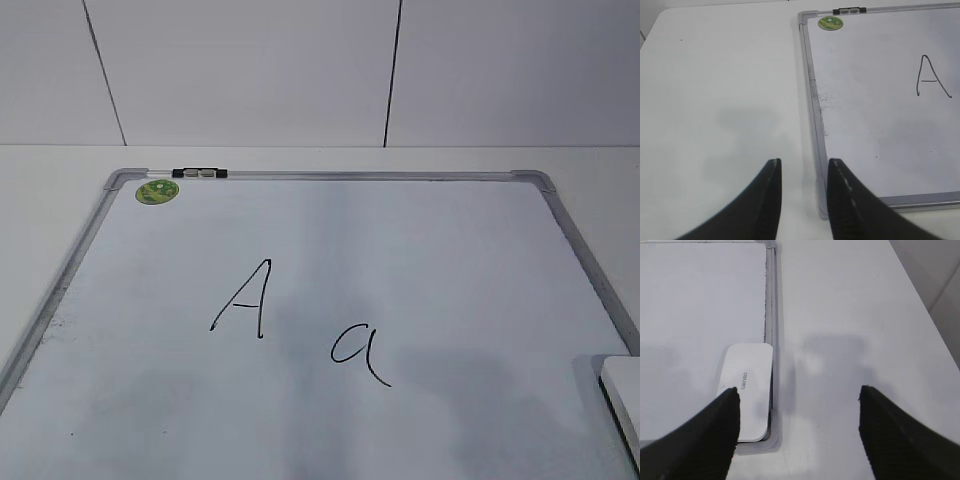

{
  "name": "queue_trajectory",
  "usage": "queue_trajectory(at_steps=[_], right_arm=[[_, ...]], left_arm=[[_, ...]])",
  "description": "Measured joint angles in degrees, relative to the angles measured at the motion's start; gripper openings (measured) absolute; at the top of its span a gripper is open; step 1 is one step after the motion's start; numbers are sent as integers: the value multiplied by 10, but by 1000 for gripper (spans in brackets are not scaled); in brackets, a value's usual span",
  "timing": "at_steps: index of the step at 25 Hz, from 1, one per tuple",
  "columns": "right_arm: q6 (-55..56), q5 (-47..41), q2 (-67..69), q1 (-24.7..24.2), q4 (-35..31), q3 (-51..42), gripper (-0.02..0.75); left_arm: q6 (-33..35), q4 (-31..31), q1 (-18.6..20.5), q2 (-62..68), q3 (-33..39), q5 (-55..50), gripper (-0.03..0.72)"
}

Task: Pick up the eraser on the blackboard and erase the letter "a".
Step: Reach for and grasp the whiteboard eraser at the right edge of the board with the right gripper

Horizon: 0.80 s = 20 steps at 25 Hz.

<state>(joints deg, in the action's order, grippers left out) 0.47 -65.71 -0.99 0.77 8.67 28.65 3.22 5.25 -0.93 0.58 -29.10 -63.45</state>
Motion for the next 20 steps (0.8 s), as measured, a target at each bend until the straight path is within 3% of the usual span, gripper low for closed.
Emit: queue_trajectory(at_steps=[20], right_arm=[[3,14,160,1,-1,2,592]], left_arm=[[0,0,0,0,0,0,235]])
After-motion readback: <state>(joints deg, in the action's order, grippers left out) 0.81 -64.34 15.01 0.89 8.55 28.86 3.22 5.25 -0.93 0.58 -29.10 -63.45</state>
